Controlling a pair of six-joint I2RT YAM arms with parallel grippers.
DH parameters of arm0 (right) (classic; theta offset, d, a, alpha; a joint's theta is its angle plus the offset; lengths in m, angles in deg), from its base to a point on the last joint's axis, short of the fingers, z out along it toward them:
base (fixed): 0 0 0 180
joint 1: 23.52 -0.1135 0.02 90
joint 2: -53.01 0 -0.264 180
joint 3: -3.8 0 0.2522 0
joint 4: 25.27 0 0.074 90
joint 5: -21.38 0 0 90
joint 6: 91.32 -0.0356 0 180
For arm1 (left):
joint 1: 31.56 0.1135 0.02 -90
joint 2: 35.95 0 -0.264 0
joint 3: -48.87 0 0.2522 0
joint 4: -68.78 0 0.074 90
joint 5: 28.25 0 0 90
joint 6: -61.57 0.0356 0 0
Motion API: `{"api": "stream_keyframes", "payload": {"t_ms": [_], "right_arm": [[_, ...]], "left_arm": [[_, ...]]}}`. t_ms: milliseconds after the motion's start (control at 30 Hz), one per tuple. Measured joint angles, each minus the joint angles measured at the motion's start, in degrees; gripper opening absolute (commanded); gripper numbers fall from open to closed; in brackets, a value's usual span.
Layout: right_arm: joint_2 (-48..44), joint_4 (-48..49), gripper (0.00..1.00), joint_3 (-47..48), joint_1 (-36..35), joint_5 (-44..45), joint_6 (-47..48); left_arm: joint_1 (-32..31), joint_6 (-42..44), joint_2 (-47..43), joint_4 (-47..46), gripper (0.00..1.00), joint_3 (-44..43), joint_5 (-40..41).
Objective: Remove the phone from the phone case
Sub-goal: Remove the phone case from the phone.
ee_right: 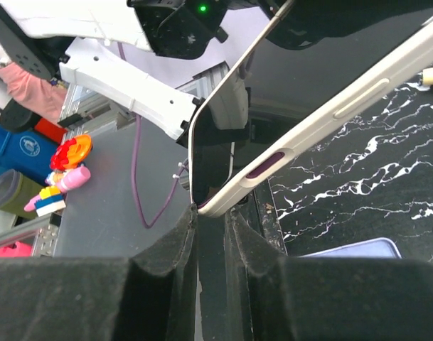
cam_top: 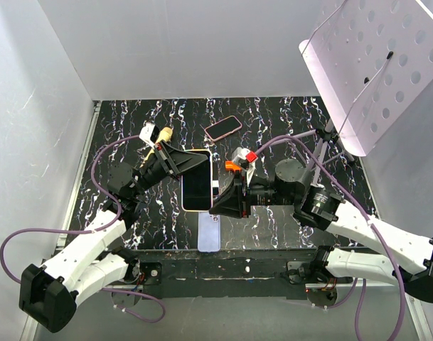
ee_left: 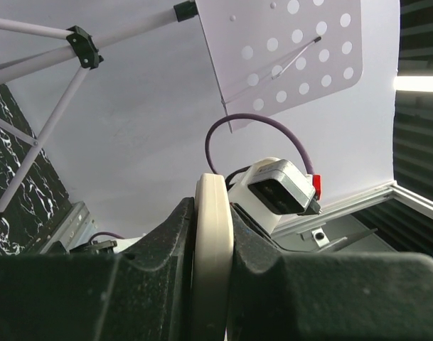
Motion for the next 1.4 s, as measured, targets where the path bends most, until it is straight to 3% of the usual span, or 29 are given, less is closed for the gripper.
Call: {"api": "stream_keyframes", "payload": {"t_ms": [267, 567, 667, 767, 1133, 1400], "right_arm": [[0.63, 3.58, 0.01, -0.96, 0.07, -5.01, 4.59], [5.66, -1.66, 0.01, 2.21, -0.26, 0.52, 7.30], [5.68, -5.11, 0.03, 3.80, -0.72, 7.17, 2.05], [4.96, -5.25, 0.14, 3.04, -0.22, 9.03, -5.84], [2.97, 14.71, 0.29, -4.87, 5.62, -2.91, -26.27], [7.32, 31.82, 0.29, -6.75, 7.82, -11.47, -37.22]], "left_arm": [[0.00, -3.78, 1.33, -3.76, 0.00, 0.04, -2.91], [-0.13, -4.90, 1.84, -5.46, 0.00, 0.07, -3.23], [-0.13, -3.56, 1.84, -5.79, 0.00, 0.35, 0.09], [-0.13, -2.78, 1.33, -5.84, 0.00, 1.95, 4.00], [-0.94, -3.17, 0.50, -13.03, 0.00, 5.09, 12.74], [-2.75, -9.05, 4.24, -20.41, 0.00, 5.07, 14.36]]}}
